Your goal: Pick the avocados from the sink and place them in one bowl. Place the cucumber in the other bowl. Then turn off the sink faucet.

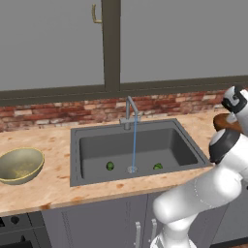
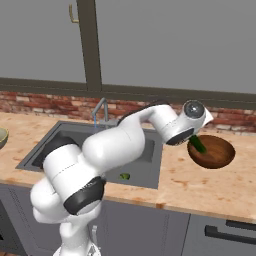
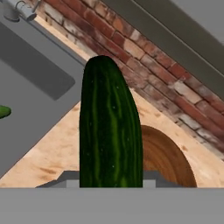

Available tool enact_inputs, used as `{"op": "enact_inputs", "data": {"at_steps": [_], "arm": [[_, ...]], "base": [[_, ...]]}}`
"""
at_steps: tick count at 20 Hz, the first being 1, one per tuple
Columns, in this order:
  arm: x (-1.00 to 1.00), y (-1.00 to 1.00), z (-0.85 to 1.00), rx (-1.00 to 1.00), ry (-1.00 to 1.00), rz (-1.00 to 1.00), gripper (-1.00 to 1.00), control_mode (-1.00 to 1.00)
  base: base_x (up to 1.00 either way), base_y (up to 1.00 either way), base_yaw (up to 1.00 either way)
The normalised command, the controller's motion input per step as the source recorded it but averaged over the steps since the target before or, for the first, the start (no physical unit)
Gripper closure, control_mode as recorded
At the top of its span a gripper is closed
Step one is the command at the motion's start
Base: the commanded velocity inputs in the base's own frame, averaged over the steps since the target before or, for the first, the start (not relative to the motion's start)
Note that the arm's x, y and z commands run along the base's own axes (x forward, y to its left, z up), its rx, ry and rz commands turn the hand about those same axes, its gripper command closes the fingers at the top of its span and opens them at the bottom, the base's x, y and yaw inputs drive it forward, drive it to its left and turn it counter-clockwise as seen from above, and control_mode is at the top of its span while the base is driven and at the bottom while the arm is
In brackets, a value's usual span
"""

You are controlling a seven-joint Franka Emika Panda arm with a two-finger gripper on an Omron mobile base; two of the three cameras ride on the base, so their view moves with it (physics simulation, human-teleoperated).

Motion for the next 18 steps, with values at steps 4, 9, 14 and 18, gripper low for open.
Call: {"op": "enact_inputs", "data": {"at_steps": [4,9,14,18], "arm": [[0.06,-0.24,-0.21,0.07,0.04,0.05,1.00,-1.00],[0.12,-0.07,-0.18,0.09,0.09,0.00,1.00,-1.00],[0.14,0.00,-0.20,0.09,0.06,0.00,1.00,-1.00],[0.11,-0.01,-0.24,0.07,0.05,0.00,1.00,-1.00]], "base": [[0.00,0.00,0.00],[0.00,0.00,0.00],[0.00,0.00,0.00],[0.00,0.00,0.00]]}}
